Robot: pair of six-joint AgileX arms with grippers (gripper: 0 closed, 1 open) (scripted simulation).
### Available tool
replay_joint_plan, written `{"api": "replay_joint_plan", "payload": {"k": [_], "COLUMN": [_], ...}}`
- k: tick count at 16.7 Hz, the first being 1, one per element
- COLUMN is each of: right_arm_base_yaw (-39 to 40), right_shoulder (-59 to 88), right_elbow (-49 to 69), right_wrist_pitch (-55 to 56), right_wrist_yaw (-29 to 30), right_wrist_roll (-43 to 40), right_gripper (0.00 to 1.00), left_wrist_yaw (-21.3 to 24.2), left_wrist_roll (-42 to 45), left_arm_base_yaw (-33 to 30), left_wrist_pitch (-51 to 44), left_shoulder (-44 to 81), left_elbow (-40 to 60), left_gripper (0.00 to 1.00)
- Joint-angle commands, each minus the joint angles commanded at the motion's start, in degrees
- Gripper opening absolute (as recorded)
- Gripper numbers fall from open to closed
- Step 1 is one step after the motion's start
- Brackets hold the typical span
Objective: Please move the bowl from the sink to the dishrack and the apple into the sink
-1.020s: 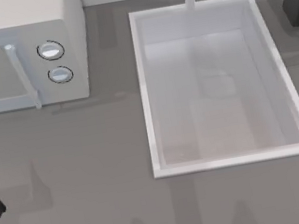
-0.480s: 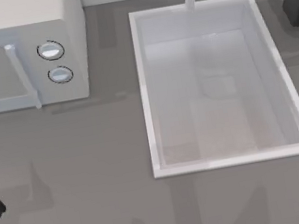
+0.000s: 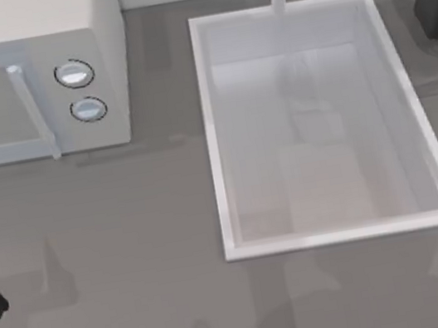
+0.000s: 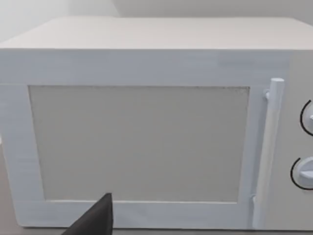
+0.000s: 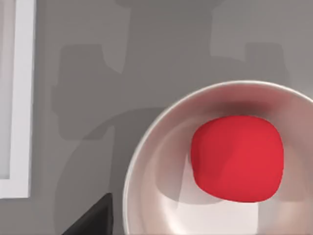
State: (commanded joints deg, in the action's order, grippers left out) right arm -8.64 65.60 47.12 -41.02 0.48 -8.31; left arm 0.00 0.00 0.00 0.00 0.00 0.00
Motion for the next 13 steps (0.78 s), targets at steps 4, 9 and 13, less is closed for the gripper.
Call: {"api": "replay_joint_plan", "payload": {"k": [4,9,13], "right_arm_base_yaw": [-2.3,-4.1,-4.4], "right_shoulder": [17.2,31.2,34.0], "right_elbow": [12.2,22.7,24.6], "right_wrist_pitch": [-10.8,-19.5,-21.2], "right_wrist_yaw": [0.0,-0.1,-0.5], "right_wrist_roll": [-2.0,-3.6,-4.0], "right_gripper": [1.0,1.0,1.0], "left_wrist_yaw": [0.0,0.0,0.0], "left_wrist_roll": [0.0,0.0,0.0], "left_arm_base_yaw": [0.0,0.0,0.0], "left_wrist_pitch": [0.0,0.0,0.0], "left_shoulder": [0.0,0.0,0.0], "left_elbow": [0.0,0.0,0.0], "left_gripper": [1.0,1.0,1.0]}}
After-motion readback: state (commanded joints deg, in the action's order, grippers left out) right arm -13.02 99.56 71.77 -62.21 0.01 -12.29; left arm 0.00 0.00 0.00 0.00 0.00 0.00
